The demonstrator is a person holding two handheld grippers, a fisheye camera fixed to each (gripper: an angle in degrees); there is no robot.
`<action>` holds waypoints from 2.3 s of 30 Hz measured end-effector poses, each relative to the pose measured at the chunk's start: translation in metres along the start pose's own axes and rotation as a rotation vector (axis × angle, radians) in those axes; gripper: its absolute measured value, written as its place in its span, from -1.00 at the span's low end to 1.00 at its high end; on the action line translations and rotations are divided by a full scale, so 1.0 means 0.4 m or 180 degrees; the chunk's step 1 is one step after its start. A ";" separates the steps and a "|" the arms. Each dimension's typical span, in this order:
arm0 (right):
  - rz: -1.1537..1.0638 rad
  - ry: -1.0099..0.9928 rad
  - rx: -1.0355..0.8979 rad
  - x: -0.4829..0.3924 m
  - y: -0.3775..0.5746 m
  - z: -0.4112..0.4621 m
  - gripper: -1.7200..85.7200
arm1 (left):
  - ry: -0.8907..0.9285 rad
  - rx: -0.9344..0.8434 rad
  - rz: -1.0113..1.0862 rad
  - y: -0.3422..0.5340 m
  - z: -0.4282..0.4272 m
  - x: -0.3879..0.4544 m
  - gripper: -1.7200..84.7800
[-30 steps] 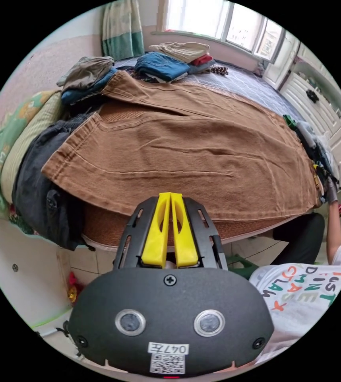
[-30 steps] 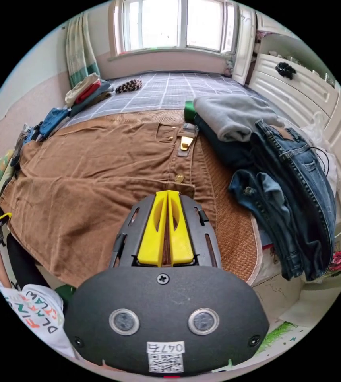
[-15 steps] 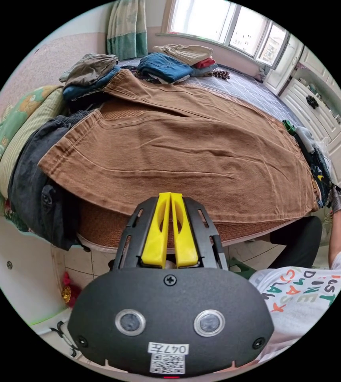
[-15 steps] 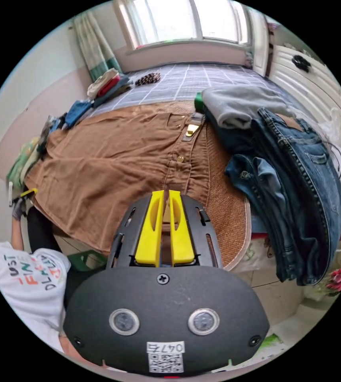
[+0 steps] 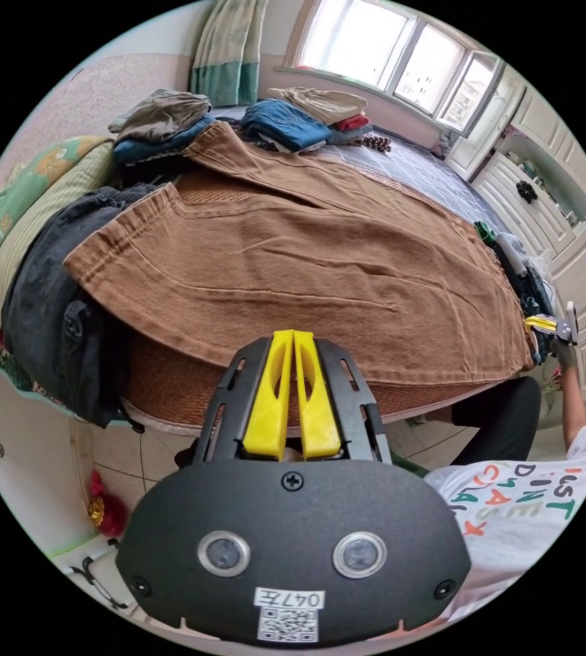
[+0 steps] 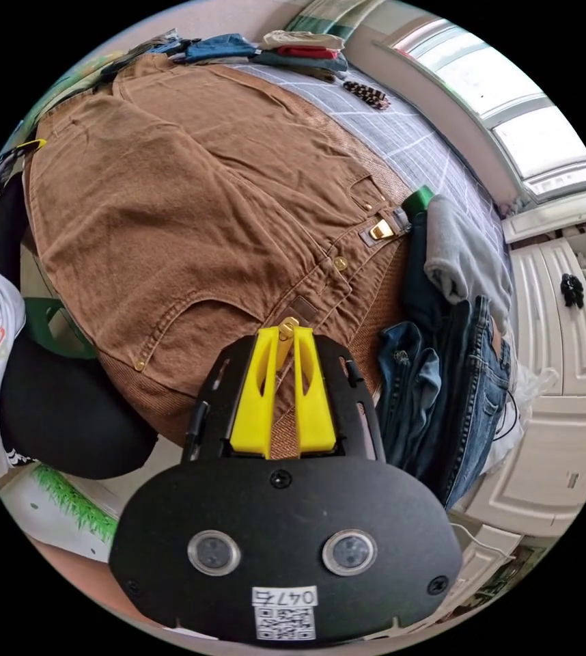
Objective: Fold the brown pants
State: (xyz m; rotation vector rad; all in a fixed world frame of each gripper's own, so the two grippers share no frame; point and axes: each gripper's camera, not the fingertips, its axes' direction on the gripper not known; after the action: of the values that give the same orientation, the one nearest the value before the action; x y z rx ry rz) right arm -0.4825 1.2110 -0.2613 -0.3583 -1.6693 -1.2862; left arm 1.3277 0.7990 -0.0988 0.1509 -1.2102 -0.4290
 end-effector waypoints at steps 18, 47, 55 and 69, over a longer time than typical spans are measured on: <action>0.1457 -0.0674 -0.0372 0.072 -0.099 0.035 -0.94 | 0.0059 0.0057 -0.0010 0.050 -0.012 -0.072 -0.98; -0.0786 0.0041 -0.0543 -0.189 -0.425 0.028 -0.95 | -0.0052 0.0062 0.0082 0.102 -0.019 -0.096 -0.98; -0.1142 0.0223 -0.0886 -0.216 -0.527 0.070 -0.93 | -0.0033 0.0072 0.0070 0.113 -0.018 -0.107 -0.98; -0.1308 -0.0061 -0.1126 -0.178 -0.497 0.212 -0.94 | 0.0041 0.0114 0.0034 0.135 -0.017 -0.130 -0.98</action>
State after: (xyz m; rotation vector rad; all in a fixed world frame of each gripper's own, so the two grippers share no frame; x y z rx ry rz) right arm -0.6311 1.2265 -0.4330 -0.2404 -1.5782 -1.8990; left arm 1.3322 0.8683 -0.1282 0.1776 -1.2058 -0.3965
